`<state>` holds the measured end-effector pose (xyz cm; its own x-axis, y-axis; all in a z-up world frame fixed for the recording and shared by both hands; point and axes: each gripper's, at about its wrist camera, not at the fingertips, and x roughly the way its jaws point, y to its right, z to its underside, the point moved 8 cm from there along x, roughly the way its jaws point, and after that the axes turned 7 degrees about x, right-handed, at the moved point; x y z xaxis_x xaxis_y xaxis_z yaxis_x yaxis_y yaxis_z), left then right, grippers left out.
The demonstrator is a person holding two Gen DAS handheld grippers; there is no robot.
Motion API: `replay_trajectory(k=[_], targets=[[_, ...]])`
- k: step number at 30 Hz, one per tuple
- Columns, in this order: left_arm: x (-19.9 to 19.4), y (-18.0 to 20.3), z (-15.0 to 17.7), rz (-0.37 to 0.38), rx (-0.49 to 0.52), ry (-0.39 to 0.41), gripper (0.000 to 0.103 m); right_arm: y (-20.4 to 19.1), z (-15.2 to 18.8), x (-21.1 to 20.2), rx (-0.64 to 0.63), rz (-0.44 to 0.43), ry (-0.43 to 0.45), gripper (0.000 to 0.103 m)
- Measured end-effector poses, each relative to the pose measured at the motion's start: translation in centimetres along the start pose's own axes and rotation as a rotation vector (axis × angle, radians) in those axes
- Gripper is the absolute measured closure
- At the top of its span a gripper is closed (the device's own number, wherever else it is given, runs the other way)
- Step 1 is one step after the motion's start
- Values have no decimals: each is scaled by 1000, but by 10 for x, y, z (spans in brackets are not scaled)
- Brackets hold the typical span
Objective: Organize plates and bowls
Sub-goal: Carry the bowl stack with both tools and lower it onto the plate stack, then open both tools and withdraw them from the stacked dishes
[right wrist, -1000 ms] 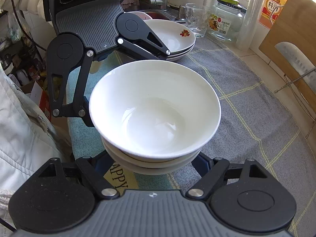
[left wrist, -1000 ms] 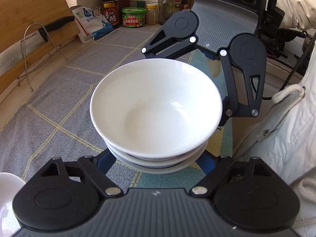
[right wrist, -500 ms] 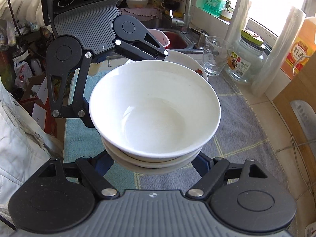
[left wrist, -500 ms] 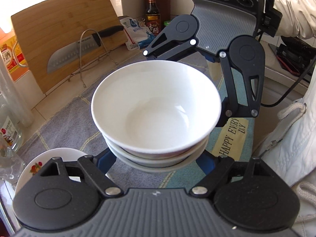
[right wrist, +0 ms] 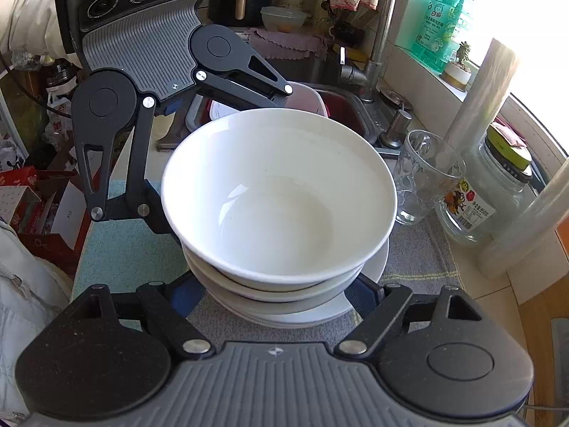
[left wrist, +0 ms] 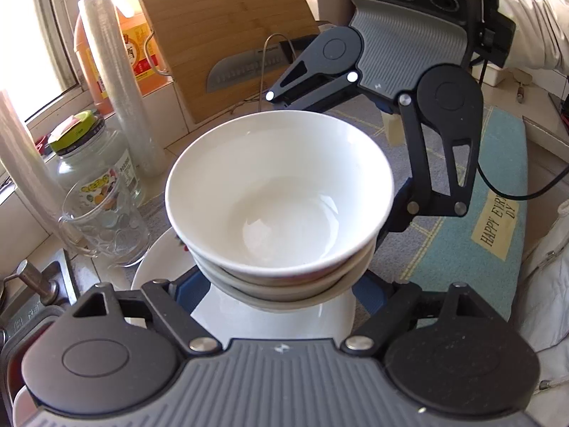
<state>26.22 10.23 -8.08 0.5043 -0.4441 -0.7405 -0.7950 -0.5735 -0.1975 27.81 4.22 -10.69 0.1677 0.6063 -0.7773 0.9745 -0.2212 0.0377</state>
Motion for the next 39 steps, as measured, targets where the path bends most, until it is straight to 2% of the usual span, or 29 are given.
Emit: replay_trajectory(k=[10, 20, 22, 24, 28, 32, 36, 39], targets=[[12, -25, 24, -14, -53, -44, 17, 9, -8, 38, 49, -11, -16, 15], [11, -28, 29, -42, -50, -26, 17, 13, -8, 38, 92, 17, -3, 15], [9, -26, 29, -64, -34, -19, 16, 12, -8, 37, 111, 8, -4, 12], [6, -26, 29, -76, -48, 0, 6, 10, -9, 34, 126, 11, 9, 1], [-7, -24, 30, -133, -83, 46, 3, 3, -4, 25, 145, 63, 2, 0], [-32, -18, 30, -276, -126, 111, 2, -2, 10, 7, 263, 156, -14, 0], [-61, -8, 24, -399, -230, 216, 1, -6, 20, -20, 486, 309, -6, 0], [-62, 0, 22, -391, -356, 184, 1, -10, 27, -38, 685, 404, 23, 0]])
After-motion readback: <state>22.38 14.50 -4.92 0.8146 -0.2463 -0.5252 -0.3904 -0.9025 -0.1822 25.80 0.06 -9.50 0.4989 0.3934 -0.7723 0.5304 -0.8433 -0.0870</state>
